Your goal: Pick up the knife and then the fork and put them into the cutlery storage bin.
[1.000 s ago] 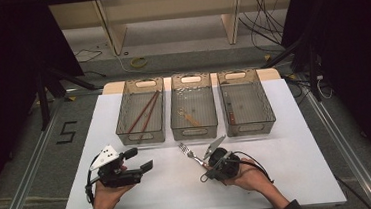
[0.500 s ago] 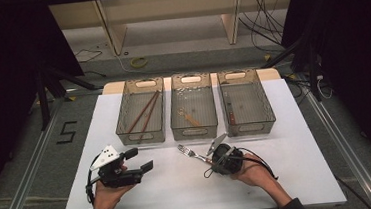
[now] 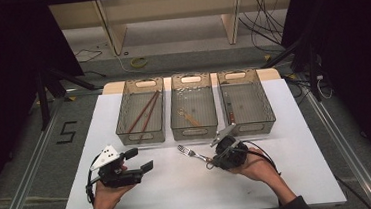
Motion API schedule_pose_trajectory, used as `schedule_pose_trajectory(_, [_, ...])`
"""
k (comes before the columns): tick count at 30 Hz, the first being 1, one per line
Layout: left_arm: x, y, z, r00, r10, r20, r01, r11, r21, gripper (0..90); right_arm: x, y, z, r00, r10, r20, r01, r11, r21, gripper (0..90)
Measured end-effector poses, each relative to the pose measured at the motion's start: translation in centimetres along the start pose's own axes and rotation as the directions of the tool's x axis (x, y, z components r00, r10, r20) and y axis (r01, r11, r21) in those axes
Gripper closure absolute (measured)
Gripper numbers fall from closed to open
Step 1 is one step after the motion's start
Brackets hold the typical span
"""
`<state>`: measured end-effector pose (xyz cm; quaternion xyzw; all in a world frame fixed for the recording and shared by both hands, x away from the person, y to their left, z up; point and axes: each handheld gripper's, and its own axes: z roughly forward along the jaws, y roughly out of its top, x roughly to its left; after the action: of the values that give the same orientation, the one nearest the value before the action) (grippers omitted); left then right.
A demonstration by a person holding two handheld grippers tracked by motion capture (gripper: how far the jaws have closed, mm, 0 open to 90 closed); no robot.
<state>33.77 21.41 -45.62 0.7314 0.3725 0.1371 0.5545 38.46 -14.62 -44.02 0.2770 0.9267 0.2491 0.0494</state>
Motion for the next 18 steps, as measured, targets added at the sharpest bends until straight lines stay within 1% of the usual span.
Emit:
schedule_pose_trajectory(1, [0.0,0.0,0.0,1.0,0.0,0.0,0.0,1.0,0.0,18.9,-0.2,0.1,-0.1,0.9999,0.012,0.004,-0.012,1.0,0.0,64.1])
schedule_pose_trajectory(2, [0.0,0.0,0.0,1.0,0.001,0.0,-0.001,1.0,0.001,18.9,-0.4,0.1,-0.1,0.9998,0.017,0.009,-0.017,1.0,0.005,60.0])
schedule_pose_trajectory(4, [0.0,0.0,0.0,1.0,0.0,0.0,0.0,1.0,0.002,18.9,-0.9,0.2,-0.1,0.9997,0.026,0.004,-0.026,1.0,0.015,52.9])
schedule_pose_trajectory(5, [0.0,0.0,0.0,1.0,0.0,0.0,0.0,1.0,0.002,18.9,-1.0,0.2,-0.1,0.9992,0.04,-0.001,-0.04,0.999,0.016,49.3])
schedule_pose_trajectory(6, [0.0,0.0,0.0,1.0,0.001,0.001,-0.001,1.0,0.002,18.9,-1.2,0.3,0.0,0.9992,0.041,0.001,-0.041,0.999,0.02,45.7])
schedule_pose_trajectory(7, [0.0,0.0,0.0,1.0,0.001,0.001,-0.001,1.0,0.002,18.9,-1.3,0.3,0.2,0.9989,0.047,0.002,-0.047,0.998,0.037,42.9])
schedule_pose_trajectory(9, [0.0,0.0,0.0,1.0,0.002,0.002,-0.002,1.0,0.004,18.9,-1.4,0.4,0.4,0.9989,0.047,0.01,-0.047,0.997,0.053,40.1])
schedule_pose_trajectory(11, [0.0,0.0,0.0,1.0,0.003,0.003,-0.003,1.0,0.004,18.9,-1.5,0.5,0.7,0.999,0.046,-0.003,-0.045,0.996,0.081,37.4])
schedule_pose_trajectory(12, [0.0,0.0,0.0,1.0,0.003,0.003,-0.003,1.0,0.004,18.9,-1.5,0.6,0.9,0.9989,0.046,-0.005,-0.046,0.995,0.086,36.5])
schedule_pose_trajectory(15, [0.0,0.0,0.0,1.0,0.002,0.003,-0.002,1.0,0.003,18.9,-1.5,0.7,1.5,0.9985,0.054,-0.013,-0.052,0.992,0.115,37.4])
schedule_pose_trajectory(16, [0.0,0.0,0.0,1.0,0.002,0.004,-0.002,1.0,0.004,18.9,-1.5,0.7,1.6,0.9988,0.046,-0.017,-0.043,0.992,0.122,37.7])
schedule_pose_trajectory(18, [0.0,0.0,0.1,1.0,0.003,0.004,-0.003,1.0,0.004,18.9,-1.5,0.8,1.9,0.9989,0.045,-0.014,-0.043,0.99,0.132,38.6])
